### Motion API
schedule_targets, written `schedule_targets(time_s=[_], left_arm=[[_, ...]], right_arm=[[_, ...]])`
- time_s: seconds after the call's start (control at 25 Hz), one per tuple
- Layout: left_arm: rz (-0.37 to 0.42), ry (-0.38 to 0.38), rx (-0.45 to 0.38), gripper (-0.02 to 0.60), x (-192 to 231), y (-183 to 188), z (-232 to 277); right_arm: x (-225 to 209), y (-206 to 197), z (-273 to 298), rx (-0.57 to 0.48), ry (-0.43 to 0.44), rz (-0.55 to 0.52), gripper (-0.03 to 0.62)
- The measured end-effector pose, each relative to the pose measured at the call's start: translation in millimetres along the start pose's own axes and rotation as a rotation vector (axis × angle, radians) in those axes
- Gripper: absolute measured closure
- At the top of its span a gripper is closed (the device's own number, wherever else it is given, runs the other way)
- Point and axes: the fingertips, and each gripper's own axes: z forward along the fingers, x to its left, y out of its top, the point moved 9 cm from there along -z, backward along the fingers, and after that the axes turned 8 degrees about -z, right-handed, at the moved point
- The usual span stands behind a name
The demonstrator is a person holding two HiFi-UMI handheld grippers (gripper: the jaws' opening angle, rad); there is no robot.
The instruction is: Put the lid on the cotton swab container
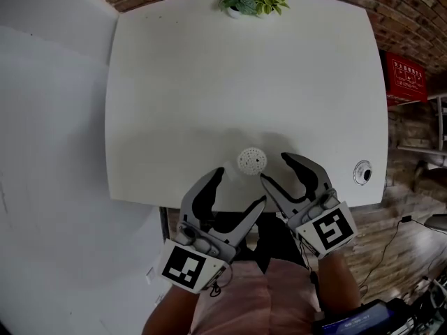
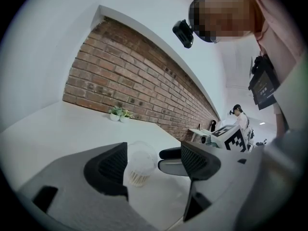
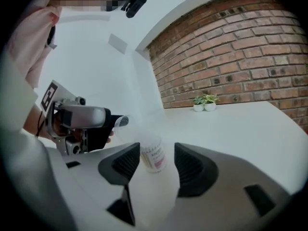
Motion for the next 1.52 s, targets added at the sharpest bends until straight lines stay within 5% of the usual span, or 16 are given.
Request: schedule_targets(time_s=[0.12, 0.4, 0.84, 1.4, 1.52], left_arm=[[0.008, -0.008, -0.012, 0.225, 1, 1, 1], [-0.018, -0.003, 0.018, 0.225, 3, 0, -2], [-0.075, -0.039, 0.059, 0.225, 2, -5, -8], [-0.018, -0.061, -0.008, 0.225, 35, 9, -14], [-0.027, -0.076, -0.001, 0.225, 36, 10, -16]], right_arm=[[-3, 0, -4, -0.031, 0.037, 0.002, 0.361], [0, -12, 10, 0.147, 0.073, -0.116, 0.359], [15, -13, 29, 0.211, 0.063, -0.181, 0.388], [63, -10, 47, 0.254, 0.141, -0.275, 0.388], [62, -8, 44, 0.177, 0.128, -0.216, 0.388]])
